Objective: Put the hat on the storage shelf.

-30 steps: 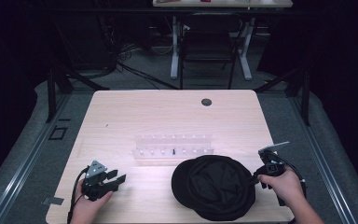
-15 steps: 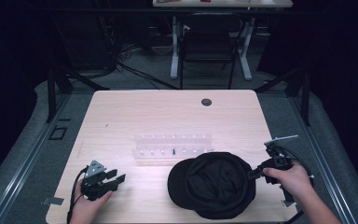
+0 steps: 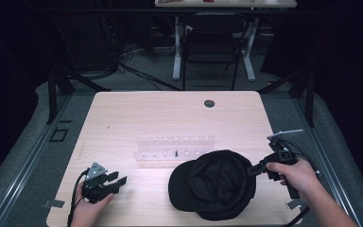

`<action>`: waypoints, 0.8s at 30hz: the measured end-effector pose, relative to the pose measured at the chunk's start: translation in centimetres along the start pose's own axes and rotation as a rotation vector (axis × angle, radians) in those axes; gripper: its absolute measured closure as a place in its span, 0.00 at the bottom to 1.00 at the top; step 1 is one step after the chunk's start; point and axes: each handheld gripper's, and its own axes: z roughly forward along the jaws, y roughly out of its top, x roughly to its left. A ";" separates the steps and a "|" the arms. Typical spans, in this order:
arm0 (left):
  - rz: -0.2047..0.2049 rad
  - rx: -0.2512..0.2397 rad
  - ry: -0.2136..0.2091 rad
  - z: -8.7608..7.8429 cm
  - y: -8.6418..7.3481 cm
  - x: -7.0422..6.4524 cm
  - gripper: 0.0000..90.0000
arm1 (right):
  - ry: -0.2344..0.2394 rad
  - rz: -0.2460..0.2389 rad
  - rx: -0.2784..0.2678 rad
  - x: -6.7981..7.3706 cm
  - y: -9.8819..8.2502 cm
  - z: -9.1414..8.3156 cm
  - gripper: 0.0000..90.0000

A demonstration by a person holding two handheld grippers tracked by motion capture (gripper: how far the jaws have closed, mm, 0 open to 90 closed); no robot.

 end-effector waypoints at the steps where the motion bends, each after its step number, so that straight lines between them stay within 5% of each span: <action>1: -0.003 -0.002 0.000 0.0 0.0 0.0 0.62 | 0.006 0.000 0.001 0.3 0.0 -0.1 0.98; 4: -0.002 -0.002 -0.001 0.0 0.0 0.0 0.62 | 0.024 -0.032 0.034 0.8 0.4 -0.6 0.98; 5: -0.003 -0.001 -0.001 0.0 0.0 0.0 0.62 | 0.030 -0.001 0.000 1.2 0.3 -0.5 0.98; 14: 0.001 0.004 0.000 0.1 0.0 0.0 0.62 | 0.065 -0.020 0.001 2.9 0.4 -1.2 0.98; 24: 0.000 0.003 -0.002 0.1 0.0 0.0 0.62 | 0.098 -0.083 -0.033 4.7 0.0 -2.8 0.98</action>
